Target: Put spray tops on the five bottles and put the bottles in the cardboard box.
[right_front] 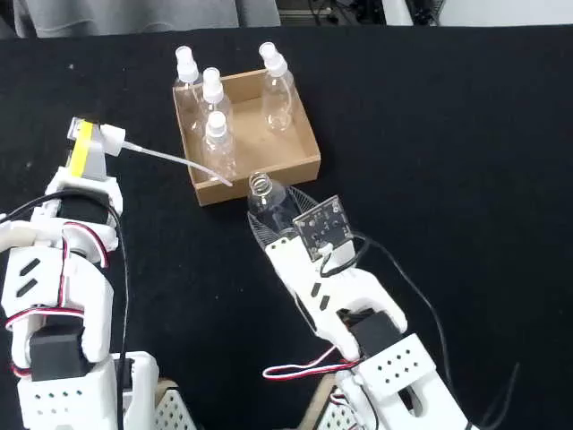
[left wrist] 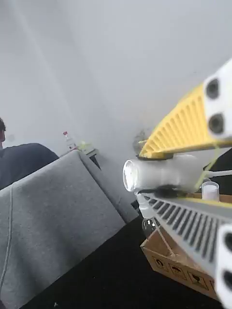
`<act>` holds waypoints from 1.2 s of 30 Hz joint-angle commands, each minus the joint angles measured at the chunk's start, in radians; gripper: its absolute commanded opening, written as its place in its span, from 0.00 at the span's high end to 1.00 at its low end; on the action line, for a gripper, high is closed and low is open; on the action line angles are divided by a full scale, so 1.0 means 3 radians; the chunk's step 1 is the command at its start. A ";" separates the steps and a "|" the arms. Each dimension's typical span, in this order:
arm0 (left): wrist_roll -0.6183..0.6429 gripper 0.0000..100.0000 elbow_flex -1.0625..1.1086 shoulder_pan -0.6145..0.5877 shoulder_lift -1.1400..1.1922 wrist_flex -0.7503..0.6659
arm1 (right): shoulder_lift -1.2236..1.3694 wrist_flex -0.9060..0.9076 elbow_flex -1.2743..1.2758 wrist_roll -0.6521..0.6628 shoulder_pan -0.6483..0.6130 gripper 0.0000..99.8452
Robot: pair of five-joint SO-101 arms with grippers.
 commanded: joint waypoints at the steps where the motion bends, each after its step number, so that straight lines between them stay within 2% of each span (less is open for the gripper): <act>1: 0.0159 0.97 -0.0059 0.0038 -0.0046 -0.0097 | -0.0115 -0.0113 -0.0023 0.0056 -0.0051 0.97; 6: 0.0164 0.97 -0.0049 0.0038 -0.0046 -0.0097 | -0.0115 -0.0113 -0.0023 0.0072 -0.0056 0.97; 13: 0.0164 0.97 0.0013 0.0038 -0.0046 -0.0097 | -0.0115 -0.0230 0.0059 0.0358 -0.0184 0.97; 20: 0.0143 0.97 0.0105 0.0391 -0.0046 -0.0097 | -0.0115 -0.0440 0.0176 0.0358 -0.0184 0.97; 30: 0.0005 0.97 0.0141 0.0381 -0.0046 -0.0097 | -0.0115 -0.0440 0.0176 0.0358 -0.0184 0.97; 36: 0.0031 0.97 0.0136 0.0074 -0.0051 -0.0271 | -0.0115 -0.0440 0.0176 0.0358 -0.0179 0.97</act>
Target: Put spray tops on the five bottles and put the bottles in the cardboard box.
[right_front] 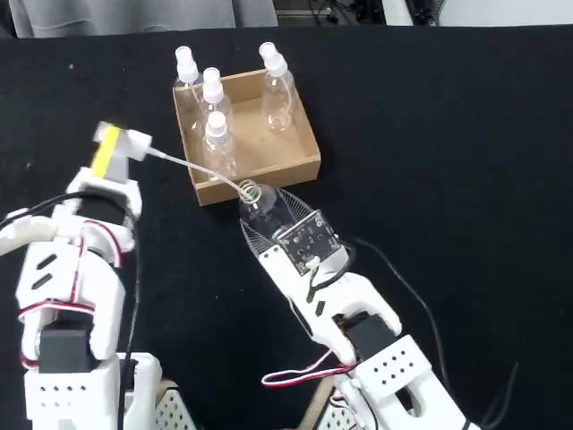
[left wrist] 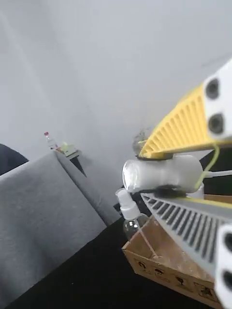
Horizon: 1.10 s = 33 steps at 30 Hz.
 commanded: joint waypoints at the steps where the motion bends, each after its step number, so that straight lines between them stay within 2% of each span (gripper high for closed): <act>1: -0.0031 0.97 0.0008 -0.0166 -0.0051 -0.0240 | -0.0115 -0.0128 -0.0023 0.0020 -0.0046 0.97; 7: -0.0031 0.97 0.0217 -0.0161 -0.0051 -0.0455 | -0.0115 -0.0128 -0.0023 0.0020 -0.0056 0.97; 14: -0.0031 0.97 0.0233 -0.0156 -0.0051 -0.0435 | -0.0115 -0.0123 -0.0023 0.0020 -0.0056 0.97; 33: -0.0240 0.97 0.0514 0.0611 -0.0051 -0.0455 | -0.0115 -0.0113 -0.0018 0.0020 -0.0056 0.97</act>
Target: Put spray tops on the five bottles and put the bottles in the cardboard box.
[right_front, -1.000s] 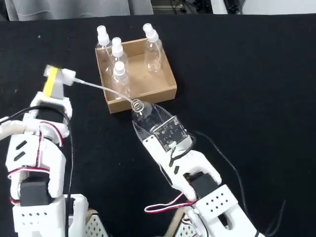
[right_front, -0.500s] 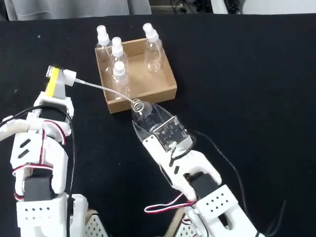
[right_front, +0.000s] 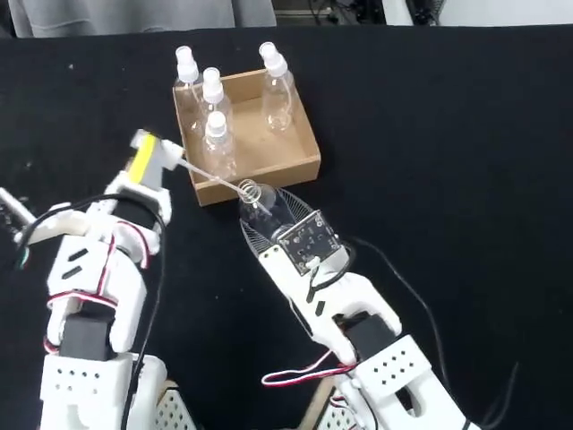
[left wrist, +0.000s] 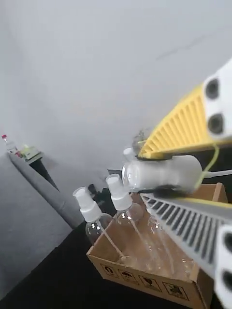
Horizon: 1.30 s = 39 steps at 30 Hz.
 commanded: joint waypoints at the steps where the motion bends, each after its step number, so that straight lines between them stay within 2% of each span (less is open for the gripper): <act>1: -0.0041 0.97 0.0008 0.0176 -0.0051 -0.0077 | -0.0115 -0.0092 -0.0018 0.0020 -0.0056 0.97; 15: -0.0056 0.97 0.0151 0.0524 -0.0046 -0.0082 | -0.0115 -0.0092 0.0018 0.0020 -0.0118 0.97; 22: -0.0399 0.97 0.0217 0.0816 -0.0015 -0.0087 | -0.0115 -0.0087 0.0023 0.0020 -0.0118 0.97; 26: -0.0619 0.97 0.0391 0.0949 -0.0015 -0.0292 | -0.0115 -0.0087 0.0023 0.0020 -0.0118 0.97; 30: -0.0772 0.97 0.0560 0.1010 -0.0046 -0.0522 | -0.0110 -0.0087 0.0023 0.0026 -0.0113 0.97; 35: -0.0813 0.97 0.0570 0.1051 -0.0046 -0.0527 | -0.0110 -0.0087 0.0049 0.0143 -0.0113 0.97; 39: -0.1064 0.97 0.0570 0.1102 -0.0046 -0.0522 | -0.0110 -0.0087 0.0059 0.0138 -0.0113 0.97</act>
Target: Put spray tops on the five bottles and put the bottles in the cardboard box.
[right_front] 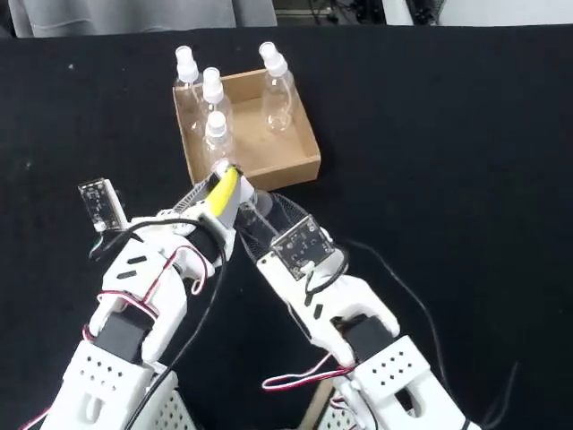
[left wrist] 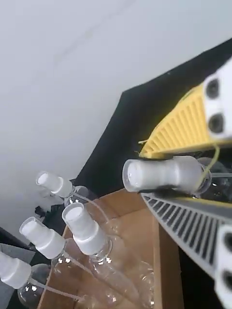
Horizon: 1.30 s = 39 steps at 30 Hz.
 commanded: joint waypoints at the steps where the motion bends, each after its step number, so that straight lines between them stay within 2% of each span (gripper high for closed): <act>1: -0.0251 0.97 -0.0054 0.0095 -0.0046 -0.0061 | -0.0110 -0.0087 -0.0023 0.0041 -0.0046 0.97; 13: -0.0373 0.96 -0.0054 0.0125 -0.0046 -0.0051 | -0.0105 -0.0087 -0.0033 0.0041 -0.0036 0.97; 17: -0.0348 0.81 -0.0197 0.0125 -0.0046 0.0281 | -0.0100 -0.0087 -0.0033 0.0041 -0.0036 0.97; 20: -0.0138 0.71 -0.0396 0.0095 -0.0046 0.0644 | -0.0110 -0.0087 -0.0033 0.0041 -0.0036 0.97; 24: -0.0102 0.72 -0.0601 0.0090 -0.0046 0.0921 | -0.0105 -0.0087 -0.0033 0.0041 -0.0036 0.97; 32: 0.0010 0.73 -0.0662 0.0084 -0.0051 0.0905 | -0.0100 -0.0092 -0.0033 0.0036 -0.0036 0.97; 39: 0.0230 0.73 -0.0800 -0.0340 -0.0051 0.0910 | -0.0110 -0.0113 -0.0033 0.0015 -0.0036 0.97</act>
